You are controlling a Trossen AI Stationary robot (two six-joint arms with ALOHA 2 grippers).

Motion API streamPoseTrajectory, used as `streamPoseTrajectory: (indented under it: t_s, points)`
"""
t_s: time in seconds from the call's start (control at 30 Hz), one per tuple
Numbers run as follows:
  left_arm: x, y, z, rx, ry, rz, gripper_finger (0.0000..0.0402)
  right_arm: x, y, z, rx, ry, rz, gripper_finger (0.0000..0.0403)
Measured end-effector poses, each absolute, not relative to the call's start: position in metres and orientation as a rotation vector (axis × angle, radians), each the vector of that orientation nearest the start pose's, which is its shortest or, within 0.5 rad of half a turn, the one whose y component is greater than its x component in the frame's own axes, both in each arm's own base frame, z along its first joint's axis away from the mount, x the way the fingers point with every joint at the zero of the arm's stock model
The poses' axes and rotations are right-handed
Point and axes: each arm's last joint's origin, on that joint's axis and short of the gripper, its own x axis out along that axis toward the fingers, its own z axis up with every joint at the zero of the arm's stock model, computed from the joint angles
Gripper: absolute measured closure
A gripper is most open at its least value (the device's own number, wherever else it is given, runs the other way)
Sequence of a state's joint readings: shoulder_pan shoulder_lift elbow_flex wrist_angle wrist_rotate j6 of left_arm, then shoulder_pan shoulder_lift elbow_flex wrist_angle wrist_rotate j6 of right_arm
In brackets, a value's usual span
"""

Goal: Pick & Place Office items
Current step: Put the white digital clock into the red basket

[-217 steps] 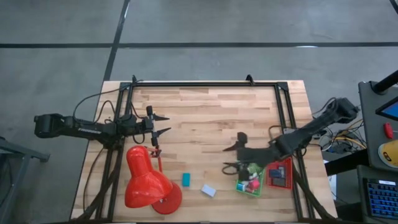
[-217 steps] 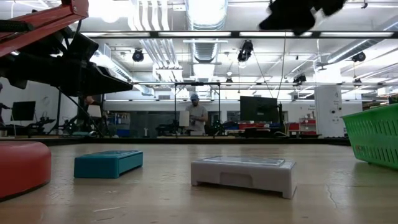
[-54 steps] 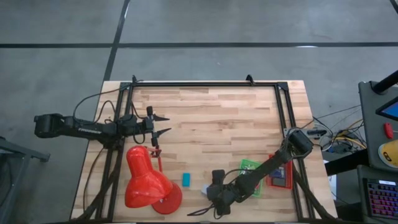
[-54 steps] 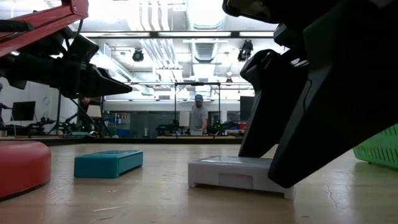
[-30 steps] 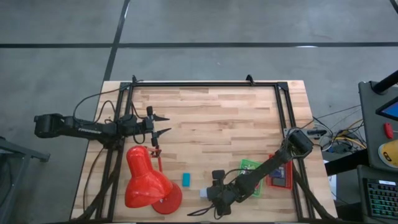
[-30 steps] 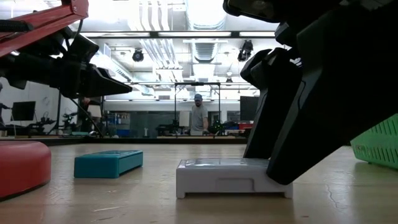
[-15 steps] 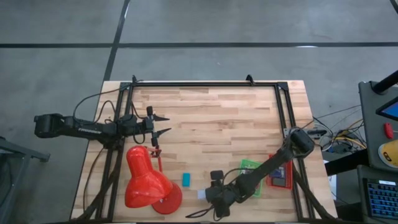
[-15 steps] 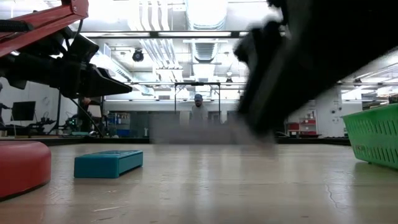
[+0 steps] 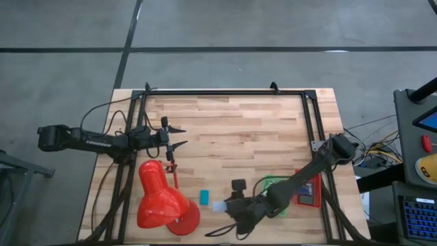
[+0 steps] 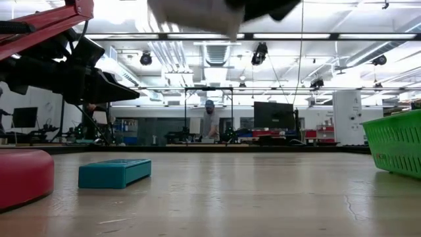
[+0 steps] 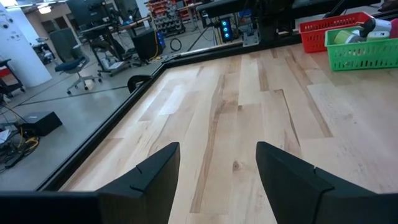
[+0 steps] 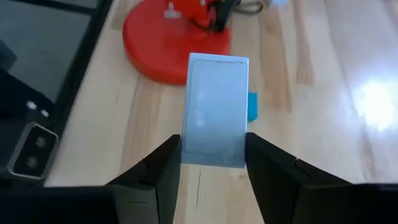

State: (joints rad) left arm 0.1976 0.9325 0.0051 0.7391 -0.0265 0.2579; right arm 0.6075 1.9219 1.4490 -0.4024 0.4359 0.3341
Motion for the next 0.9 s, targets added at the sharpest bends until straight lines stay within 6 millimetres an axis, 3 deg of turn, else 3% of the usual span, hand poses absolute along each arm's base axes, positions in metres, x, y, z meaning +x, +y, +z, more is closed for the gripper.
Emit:
streamPoseTrajectory:
  t_s: [0.13, 0.3, 0.4, 0.7, 0.9]
  points:
    - [0.15, 0.031, 0.137, 0.239, 0.218, 0.197, 0.0184, 0.345, 0.225, 0.236, -0.219, 0.73, 0.081, 0.0246]
    - [0.15, 0.031, 0.137, 0.239, 0.219, 0.197, 0.0184, 0.344, 0.223, 0.242, -0.65, 0.695, 0.246, 0.0248]
    - [0.149, 0.031, 0.137, 0.239, 0.223, 0.197, 0.0184, 0.346, 0.221, 0.242, -0.806, 0.682, 0.307, 0.0248]
    - [0.149, 0.031, 0.137, 0.239, 0.223, 0.197, 0.0184, 0.354, 0.211, 0.243, -0.84, 0.663, 0.322, 0.0244]
    - [0.149, 0.031, 0.137, 0.239, 0.223, 0.197, 0.0184, 0.358, 0.206, 0.241, -1.059, 0.649, 0.383, 0.0244]
